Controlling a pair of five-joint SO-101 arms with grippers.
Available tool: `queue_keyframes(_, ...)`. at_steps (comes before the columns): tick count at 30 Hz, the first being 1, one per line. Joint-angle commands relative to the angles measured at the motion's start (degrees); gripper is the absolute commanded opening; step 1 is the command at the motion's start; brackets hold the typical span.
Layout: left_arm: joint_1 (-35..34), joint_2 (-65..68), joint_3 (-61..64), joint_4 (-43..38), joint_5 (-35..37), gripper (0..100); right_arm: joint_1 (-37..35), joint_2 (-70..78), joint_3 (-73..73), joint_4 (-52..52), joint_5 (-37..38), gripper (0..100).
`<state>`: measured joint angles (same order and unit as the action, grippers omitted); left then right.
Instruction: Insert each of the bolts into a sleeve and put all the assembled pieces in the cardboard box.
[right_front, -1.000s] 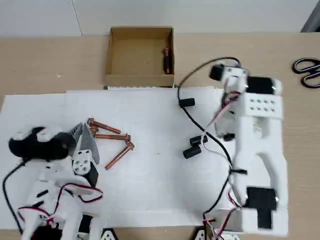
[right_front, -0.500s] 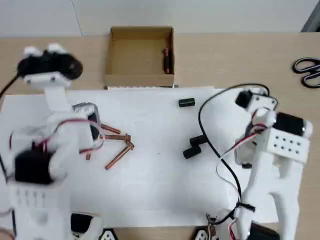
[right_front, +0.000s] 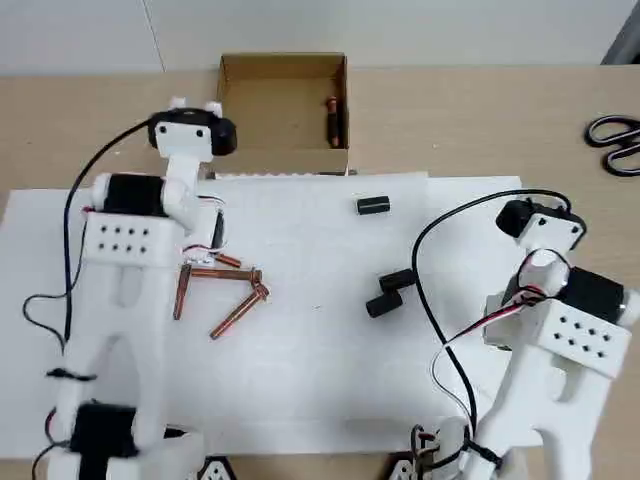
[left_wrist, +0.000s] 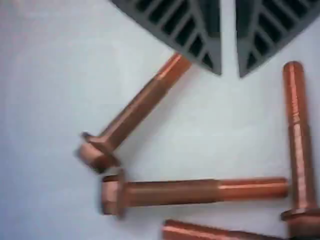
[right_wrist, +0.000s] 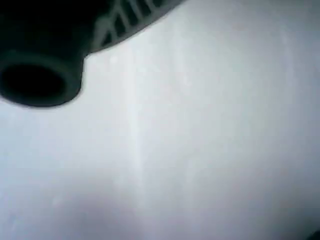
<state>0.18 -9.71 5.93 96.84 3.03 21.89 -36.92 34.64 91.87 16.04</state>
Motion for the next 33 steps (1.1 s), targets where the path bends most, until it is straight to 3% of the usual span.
queue_keyframes(1, -3.3, 3.0, -2.5, 0.3, -2.6, 1, 0.5, -1.6, -0.3, -0.7, 0.6, 0.3)
queue_keyframes(8, -8.6, 8.4, -2.5, -1.8, -9.1, 1, 0.5, -1.6, 0.4, -1.6, 0.5, 0.3)
queue_keyframes(20, -8.7, 16.6, -2.5, -8.4, -13.7, 9, 0.5, -1.7, 1.2, -2.2, 0.5, 0.3)
queue_keyframes(33, -8.7, 25.3, -2.5, -15.5, -15.1, 10, 0.5, -1.7, 1.2, -2.2, 0.5, 0.3)
